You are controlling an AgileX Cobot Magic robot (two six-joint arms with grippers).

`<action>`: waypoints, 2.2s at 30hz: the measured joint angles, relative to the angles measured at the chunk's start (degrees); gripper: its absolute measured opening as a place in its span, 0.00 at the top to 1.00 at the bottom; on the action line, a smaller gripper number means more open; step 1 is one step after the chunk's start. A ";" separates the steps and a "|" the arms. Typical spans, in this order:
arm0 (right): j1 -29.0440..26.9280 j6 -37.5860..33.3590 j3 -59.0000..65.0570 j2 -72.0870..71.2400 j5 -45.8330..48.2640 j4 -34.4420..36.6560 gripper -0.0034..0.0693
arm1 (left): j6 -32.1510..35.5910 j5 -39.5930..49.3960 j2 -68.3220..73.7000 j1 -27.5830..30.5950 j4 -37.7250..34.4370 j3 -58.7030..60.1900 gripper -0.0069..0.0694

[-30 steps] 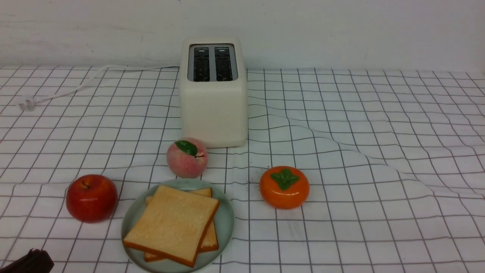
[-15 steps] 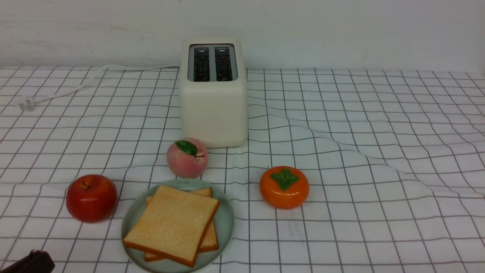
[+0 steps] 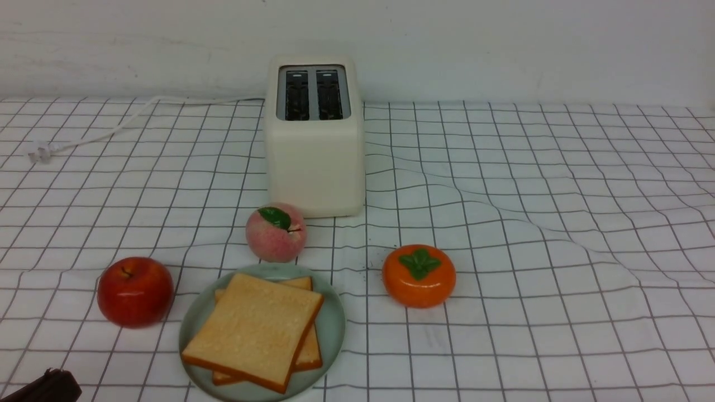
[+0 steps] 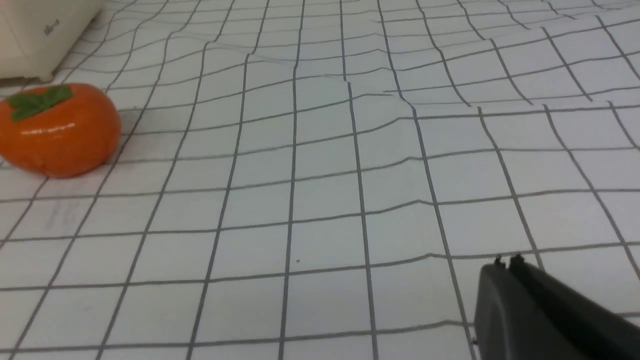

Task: Take toasted bread from bread machine on white checkered table place on plate.

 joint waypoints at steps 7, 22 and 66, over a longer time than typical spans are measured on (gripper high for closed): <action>0.00 -2.57 -0.05 0.00 0.97 1.25 0.97 | 0.00 0.00 0.00 0.00 0.00 0.05 0.92; 0.00 -2.63 -0.10 0.00 1.04 1.36 0.96 | 0.00 0.00 0.00 -0.08 0.00 0.05 0.90; -0.04 -2.74 -0.10 0.00 1.14 1.48 0.88 | -36.71 10.26 -3.99 13.93 33.06 6.88 0.93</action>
